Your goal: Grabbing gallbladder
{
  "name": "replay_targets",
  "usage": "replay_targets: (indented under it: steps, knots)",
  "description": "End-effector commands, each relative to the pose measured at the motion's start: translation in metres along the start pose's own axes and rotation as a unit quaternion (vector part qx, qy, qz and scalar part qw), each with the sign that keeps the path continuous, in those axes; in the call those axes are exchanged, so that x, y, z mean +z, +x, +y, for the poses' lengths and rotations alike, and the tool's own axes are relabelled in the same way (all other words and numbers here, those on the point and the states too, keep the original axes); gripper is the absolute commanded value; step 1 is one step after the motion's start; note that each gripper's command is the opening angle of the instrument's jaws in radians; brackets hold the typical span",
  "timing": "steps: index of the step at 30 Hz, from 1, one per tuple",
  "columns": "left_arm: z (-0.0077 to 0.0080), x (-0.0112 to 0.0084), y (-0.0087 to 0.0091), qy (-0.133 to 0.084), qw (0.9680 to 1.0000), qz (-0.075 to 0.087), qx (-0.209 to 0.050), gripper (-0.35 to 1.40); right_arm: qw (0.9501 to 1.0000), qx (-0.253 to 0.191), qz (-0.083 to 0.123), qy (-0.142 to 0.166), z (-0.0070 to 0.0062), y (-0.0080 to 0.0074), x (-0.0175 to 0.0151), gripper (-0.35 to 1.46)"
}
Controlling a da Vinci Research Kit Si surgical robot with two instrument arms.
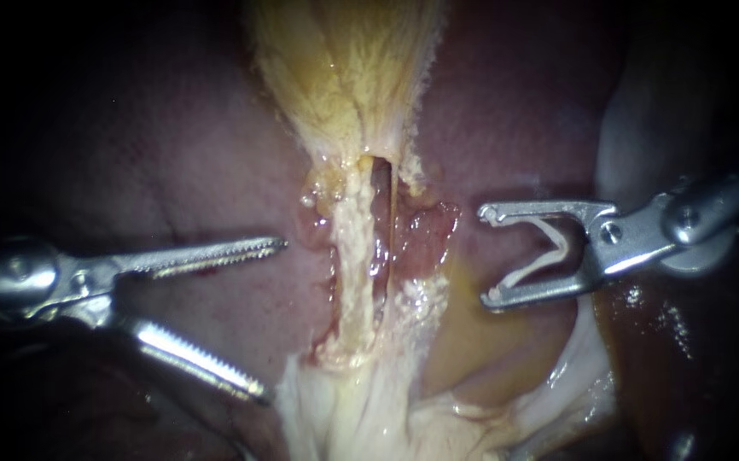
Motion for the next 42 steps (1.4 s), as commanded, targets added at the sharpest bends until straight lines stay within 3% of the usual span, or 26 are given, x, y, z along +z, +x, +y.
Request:
replay_targets:
  steps: [1,14,20,24,28,36,42]
  knots:
    - [0.0000,0.0000,0.0000,0.000,1.0000,0.000,0.000,1.09,1.0000,0.000,0.000,0.000,0.0000,0.0000,0.0000,0.50]
    - [0.0022,0.0010,0.0004,-0.014,0.9998,0.000,-0.012,1.06,1.0000,0.000,0.000,0.000,0.0000,0.0000,0.0000,0.50]
    - [0.0036,0.0024,0.0004,-0.037,0.9987,0.000,-0.035,0.99,1.0000,0.000,0.000,0.000,0.0000,0.0000,0.0000,0.50]
    - [0.0051,0.0036,0.0003,-0.064,0.9967,0.000,-0.049,0.96,1.0000,0.000,0.000,0.000,0.0000,0.0000,0.0000,0.50]
    - [0.0066,0.0044,0.0006,-0.077,0.9956,0.000,-0.054,0.93,1.0000,0.000,0.000,0.000,0.0000,0.0001,0.0000,0.50]
    - [0.0085,0.0045,0.0013,-0.111,0.9910,0.005,-0.075,0.84,1.0000,0.000,0.000,0.000,0.0000,0.0001,0.0001,0.50]
    - [0.0096,0.0045,0.0017,-0.121,0.9890,0.007,-0.084,0.79,1.0000,0.000,0.000,0.000,0.0000,0.0001,0.0001,0.50]
